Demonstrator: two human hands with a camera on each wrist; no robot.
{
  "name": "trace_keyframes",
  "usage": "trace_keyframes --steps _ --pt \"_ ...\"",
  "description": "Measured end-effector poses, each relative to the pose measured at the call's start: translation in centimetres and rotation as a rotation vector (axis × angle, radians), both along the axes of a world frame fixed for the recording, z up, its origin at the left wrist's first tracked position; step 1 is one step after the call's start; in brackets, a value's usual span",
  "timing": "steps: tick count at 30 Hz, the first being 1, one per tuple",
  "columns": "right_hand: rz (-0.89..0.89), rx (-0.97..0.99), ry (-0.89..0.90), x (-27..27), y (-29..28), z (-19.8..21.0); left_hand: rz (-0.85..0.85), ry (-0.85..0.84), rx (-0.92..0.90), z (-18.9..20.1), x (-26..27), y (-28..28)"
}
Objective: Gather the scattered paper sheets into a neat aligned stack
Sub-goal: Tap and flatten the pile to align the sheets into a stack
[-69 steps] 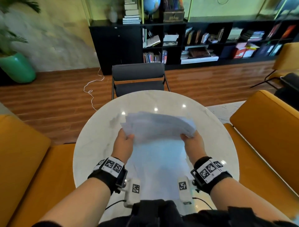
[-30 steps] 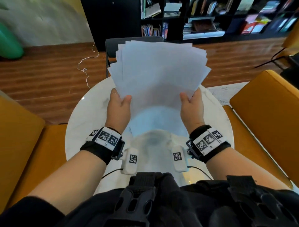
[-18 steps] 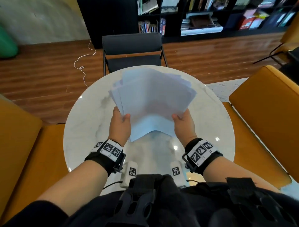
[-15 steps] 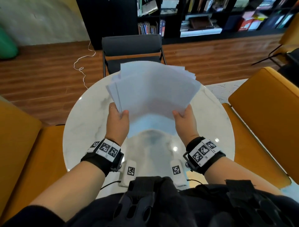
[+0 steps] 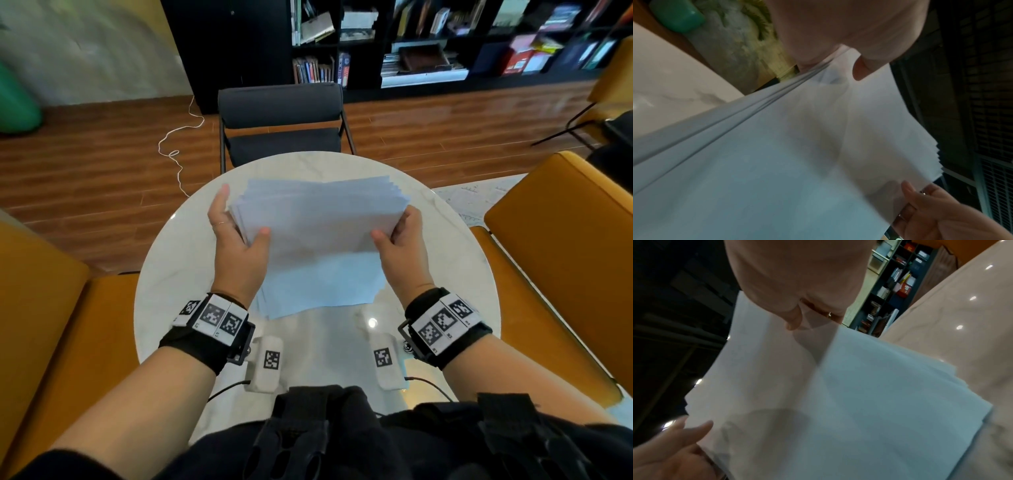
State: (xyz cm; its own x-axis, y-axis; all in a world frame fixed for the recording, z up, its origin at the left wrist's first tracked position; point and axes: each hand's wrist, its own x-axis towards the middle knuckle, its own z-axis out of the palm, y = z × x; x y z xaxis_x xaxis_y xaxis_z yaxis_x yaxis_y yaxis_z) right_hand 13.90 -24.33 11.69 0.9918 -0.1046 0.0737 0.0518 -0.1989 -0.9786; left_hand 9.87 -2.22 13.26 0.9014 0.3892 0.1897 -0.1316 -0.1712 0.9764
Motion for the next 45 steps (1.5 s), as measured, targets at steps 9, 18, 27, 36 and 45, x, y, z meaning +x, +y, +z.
trace_keyframes --steps 9,18,27,36,45 --pt "0.091 -0.400 -0.442 -0.2 1.0 2.6 -0.020 -0.200 0.582 1.6 0.4 0.3" --pt "-0.014 -0.759 -0.566 0.4 0.6 3.9 -0.021 -0.145 0.779 2.0 0.1 2.2" --pt "0.032 -0.237 -0.263 -0.1 -1.3 1.9 -0.063 0.001 0.424 0.3 -1.0 3.8" --pt "0.023 -0.169 0.032 0.2 1.4 -1.5 -0.063 0.166 0.242 -2.5 1.0 1.0" --pt "0.632 -1.230 0.460 -3.5 -1.6 -11.1 -0.619 0.905 1.046 -13.6 -3.7 3.4"
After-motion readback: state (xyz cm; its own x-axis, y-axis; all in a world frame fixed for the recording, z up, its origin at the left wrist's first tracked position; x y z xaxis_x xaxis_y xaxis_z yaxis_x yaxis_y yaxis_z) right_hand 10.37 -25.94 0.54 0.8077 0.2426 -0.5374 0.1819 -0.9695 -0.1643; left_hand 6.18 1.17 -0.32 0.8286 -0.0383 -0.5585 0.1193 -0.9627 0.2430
